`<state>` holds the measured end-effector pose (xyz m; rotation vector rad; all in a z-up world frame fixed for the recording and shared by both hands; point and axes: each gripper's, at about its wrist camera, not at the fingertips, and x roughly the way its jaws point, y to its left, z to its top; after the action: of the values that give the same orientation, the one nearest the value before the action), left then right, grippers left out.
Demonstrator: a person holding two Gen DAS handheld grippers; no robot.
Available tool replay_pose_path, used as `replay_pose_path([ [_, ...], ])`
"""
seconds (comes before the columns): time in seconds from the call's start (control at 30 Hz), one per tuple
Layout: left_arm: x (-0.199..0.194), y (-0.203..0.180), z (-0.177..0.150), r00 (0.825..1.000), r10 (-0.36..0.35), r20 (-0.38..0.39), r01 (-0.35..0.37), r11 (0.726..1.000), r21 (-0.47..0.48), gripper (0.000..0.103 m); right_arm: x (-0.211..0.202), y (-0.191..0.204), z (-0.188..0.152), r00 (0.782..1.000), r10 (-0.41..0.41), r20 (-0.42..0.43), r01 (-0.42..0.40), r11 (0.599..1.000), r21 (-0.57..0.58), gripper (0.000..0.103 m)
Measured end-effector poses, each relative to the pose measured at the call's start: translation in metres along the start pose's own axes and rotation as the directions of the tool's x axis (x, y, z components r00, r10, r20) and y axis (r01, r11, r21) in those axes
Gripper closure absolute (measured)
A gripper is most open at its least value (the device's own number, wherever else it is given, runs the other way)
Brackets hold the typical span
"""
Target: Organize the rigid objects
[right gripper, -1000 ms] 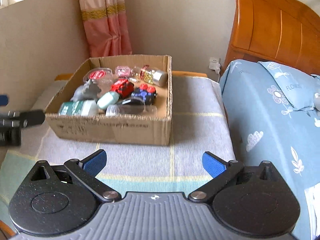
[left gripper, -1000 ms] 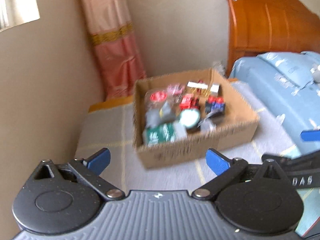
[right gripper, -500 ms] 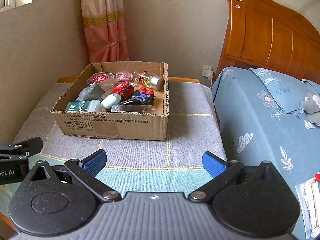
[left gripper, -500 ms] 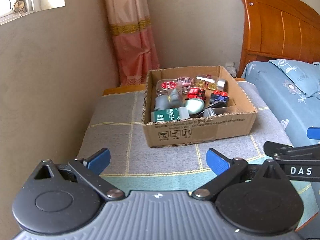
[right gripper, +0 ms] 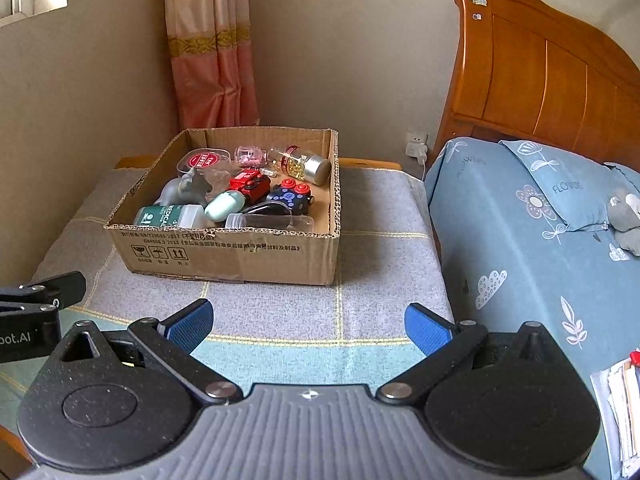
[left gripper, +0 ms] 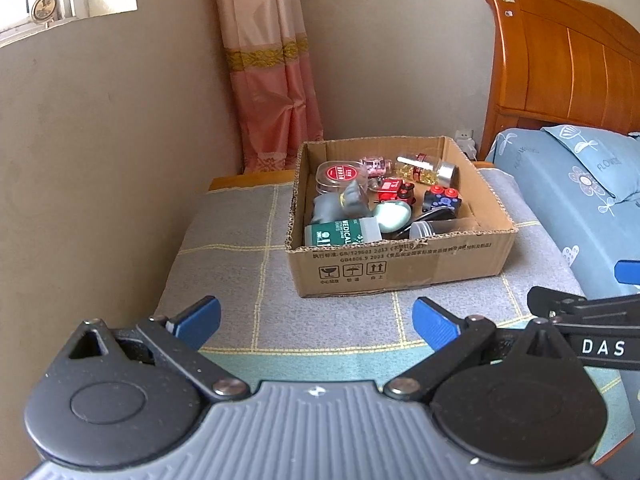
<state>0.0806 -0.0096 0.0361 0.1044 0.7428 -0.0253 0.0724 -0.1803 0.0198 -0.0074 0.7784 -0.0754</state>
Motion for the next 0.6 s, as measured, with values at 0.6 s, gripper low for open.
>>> replay_pose_path([
  [0.6, -0.0028, -0.0026, 0.0018, 1.0, 0.001, 0.005, -0.001, 1.0, 0.007, 0.001, -0.0034, -0.0044, 0.0018, 1.0, 0.0, 0.01, 0.0, 1.0, 0.002, 0.0],
])
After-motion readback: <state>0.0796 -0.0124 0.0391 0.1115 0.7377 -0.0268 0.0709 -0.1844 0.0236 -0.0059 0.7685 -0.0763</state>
